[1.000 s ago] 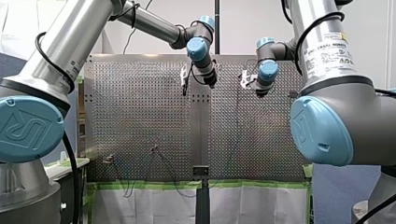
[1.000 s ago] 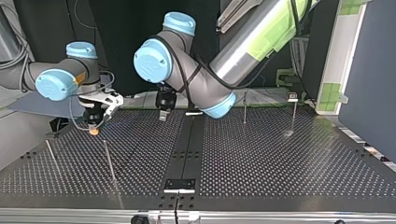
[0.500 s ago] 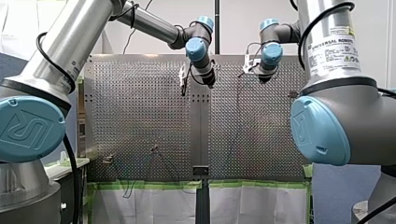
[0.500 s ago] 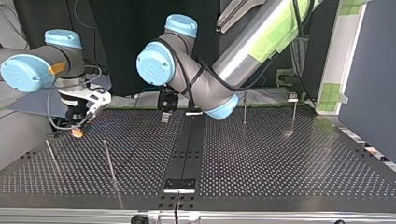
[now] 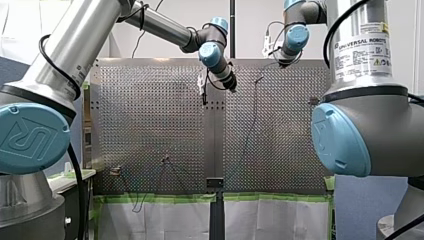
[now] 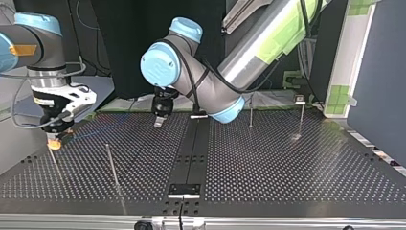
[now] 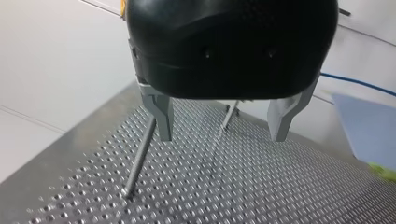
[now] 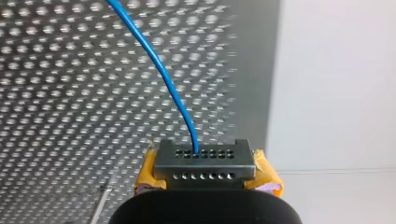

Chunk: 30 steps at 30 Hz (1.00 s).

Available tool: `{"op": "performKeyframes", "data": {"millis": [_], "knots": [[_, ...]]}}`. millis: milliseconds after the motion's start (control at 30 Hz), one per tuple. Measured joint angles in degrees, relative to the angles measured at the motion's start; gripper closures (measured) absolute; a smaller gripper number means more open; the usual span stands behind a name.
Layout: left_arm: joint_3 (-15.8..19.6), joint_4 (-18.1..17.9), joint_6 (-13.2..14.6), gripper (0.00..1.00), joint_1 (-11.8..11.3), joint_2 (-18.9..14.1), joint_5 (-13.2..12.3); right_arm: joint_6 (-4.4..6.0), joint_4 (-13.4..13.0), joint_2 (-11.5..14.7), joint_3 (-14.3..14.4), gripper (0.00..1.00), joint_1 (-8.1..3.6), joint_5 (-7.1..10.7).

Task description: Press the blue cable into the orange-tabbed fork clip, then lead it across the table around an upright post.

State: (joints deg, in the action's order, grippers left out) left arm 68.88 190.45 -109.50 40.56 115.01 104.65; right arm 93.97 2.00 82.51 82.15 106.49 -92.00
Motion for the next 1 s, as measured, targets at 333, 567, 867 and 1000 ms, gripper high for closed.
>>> {"op": "performKeyframes", "data": {"millis": [333,567,867,1000], "knots": [[0.0,-4.45,-4.47,0.0,-0.83,-1.19,-4.47,-0.11,-0.08,4.44,0.0,0.98,-0.24,0.39],[0.0,-7.86,-7.88,0.0,-1.67,-3.45,-7.88,-0.32,-0.09,7.75,0.06,0.98,-0.27,0.44],[-0.02,-12.78,-12.78,0.0,-2.5,-4.04,-12.78,-0.61,-0.19,9.33,0.15,0.98,-0.27,0.47],[-0.01,-14.62,-14.62,0.0,-3.14,-4.91,-14.62,-0.68,-0.36,8.11,0.44,0.98,-0.42,0.35]]}}
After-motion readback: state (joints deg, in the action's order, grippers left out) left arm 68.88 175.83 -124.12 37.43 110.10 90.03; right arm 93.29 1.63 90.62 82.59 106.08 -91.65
